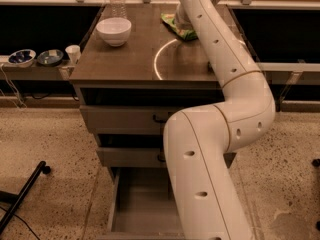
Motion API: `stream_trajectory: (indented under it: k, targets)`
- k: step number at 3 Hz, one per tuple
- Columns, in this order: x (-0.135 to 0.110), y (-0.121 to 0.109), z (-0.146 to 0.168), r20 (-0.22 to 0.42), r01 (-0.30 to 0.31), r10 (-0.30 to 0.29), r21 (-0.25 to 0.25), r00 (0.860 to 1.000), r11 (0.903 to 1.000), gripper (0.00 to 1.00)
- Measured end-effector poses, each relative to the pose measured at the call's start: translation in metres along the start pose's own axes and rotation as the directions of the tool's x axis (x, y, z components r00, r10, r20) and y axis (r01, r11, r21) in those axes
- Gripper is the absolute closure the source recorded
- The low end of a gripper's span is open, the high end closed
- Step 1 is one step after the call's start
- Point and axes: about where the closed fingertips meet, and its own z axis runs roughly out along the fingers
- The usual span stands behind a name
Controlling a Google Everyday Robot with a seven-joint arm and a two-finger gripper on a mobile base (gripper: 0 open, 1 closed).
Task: Place green rice chip bag into bottom drawer
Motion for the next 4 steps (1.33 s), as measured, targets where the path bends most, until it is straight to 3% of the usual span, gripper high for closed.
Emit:
stream_trajectory:
  k: [1,2,3,4]
  targets:
    - [0.000,0.008,-0.005,-0.006,0.008,-0.008,-0.022,1.000,0.9997,1.00]
    - [-0.016,0.043,-0.048,0.003,0.104,-0.105,-0.124,0.994,0.9868,1.00]
    - [-0.023,0.053,-0.075,0.014,0.147,-0.147,-0.157,0.989,0.9765,1.00]
    - [-0.016,0.039,-0.090,-0.005,0.111,-0.113,-0.134,0.994,0.9847,0.81]
